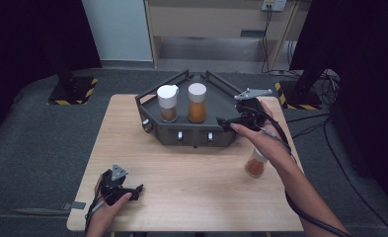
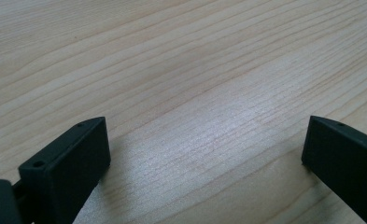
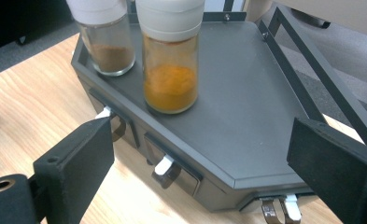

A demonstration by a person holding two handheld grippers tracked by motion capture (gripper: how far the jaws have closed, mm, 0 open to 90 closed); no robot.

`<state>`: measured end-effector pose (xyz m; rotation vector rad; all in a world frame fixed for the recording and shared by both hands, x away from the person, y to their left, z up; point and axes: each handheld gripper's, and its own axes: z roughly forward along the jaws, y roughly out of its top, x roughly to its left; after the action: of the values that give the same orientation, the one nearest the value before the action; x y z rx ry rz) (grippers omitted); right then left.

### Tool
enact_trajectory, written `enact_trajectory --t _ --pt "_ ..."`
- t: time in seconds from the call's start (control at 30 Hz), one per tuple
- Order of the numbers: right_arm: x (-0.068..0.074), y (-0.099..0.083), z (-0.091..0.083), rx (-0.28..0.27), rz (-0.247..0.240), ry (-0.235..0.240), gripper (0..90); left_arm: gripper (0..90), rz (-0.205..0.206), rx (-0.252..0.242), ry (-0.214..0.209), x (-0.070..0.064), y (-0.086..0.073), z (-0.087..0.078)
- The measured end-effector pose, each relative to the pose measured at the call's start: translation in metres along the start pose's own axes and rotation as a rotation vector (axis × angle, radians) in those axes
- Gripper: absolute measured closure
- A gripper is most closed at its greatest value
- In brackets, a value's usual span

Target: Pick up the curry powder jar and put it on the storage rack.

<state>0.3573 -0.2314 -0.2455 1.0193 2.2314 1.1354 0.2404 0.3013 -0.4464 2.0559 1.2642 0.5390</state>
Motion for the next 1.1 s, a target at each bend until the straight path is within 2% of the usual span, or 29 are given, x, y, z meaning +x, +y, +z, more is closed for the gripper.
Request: enact_trajectory --t 0.33,0.6,1.1 --pt "0.001 -0.009 -0.013 0.002 -0.009 -0.008 7.5 0.0 0.0 0.0 0.0 0.0 0.0 0.0" --pt "-0.005 -0.02 -0.021 0.002 0.013 -0.014 7.2 0.0 0.0 0.0 0.0 0.0 0.0 0.0" --pt "-0.01 -0.039 -0.037 -0.005 0.024 -0.016 6.9 0.0 0.0 0.0 0.0 0.0 0.0 0.0"
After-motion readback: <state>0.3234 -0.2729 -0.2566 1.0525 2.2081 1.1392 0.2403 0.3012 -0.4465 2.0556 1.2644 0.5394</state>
